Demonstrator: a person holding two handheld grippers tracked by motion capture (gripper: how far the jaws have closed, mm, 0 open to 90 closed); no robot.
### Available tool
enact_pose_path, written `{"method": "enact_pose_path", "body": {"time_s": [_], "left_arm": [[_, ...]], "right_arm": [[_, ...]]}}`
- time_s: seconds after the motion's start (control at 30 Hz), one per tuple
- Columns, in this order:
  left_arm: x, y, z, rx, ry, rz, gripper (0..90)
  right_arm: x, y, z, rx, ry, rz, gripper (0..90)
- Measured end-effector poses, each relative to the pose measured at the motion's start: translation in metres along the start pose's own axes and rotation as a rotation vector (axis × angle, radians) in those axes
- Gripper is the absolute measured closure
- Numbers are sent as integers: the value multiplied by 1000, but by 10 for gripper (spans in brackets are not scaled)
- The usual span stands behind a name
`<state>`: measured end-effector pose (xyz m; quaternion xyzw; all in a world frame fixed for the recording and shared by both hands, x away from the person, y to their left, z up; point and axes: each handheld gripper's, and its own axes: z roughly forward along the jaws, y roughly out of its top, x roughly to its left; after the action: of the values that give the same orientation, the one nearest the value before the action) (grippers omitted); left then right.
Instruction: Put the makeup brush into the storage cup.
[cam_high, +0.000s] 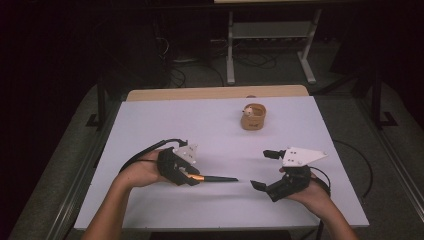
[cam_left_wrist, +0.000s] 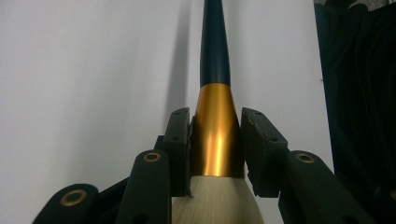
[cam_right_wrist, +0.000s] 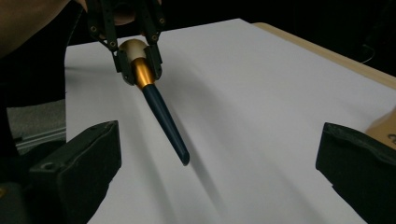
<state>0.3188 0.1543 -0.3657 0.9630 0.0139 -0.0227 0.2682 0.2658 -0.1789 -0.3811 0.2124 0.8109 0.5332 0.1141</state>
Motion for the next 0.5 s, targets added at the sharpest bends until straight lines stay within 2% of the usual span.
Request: {"method": "enact_pose_path", "body": {"time_s": [0.33, 0.4, 0.5], "left_arm": [[-3, 6, 4, 15, -15, 24, 647], [-5, 6, 5, 12, -16, 18, 647], [-6, 7, 5, 22, -17, 32, 647]], "right_arm": [[3, 12, 15, 42, 59, -35, 0], [3, 15, 20, 53, 79, -41, 0], [4, 18, 25, 83, 99, -40, 0]]}}
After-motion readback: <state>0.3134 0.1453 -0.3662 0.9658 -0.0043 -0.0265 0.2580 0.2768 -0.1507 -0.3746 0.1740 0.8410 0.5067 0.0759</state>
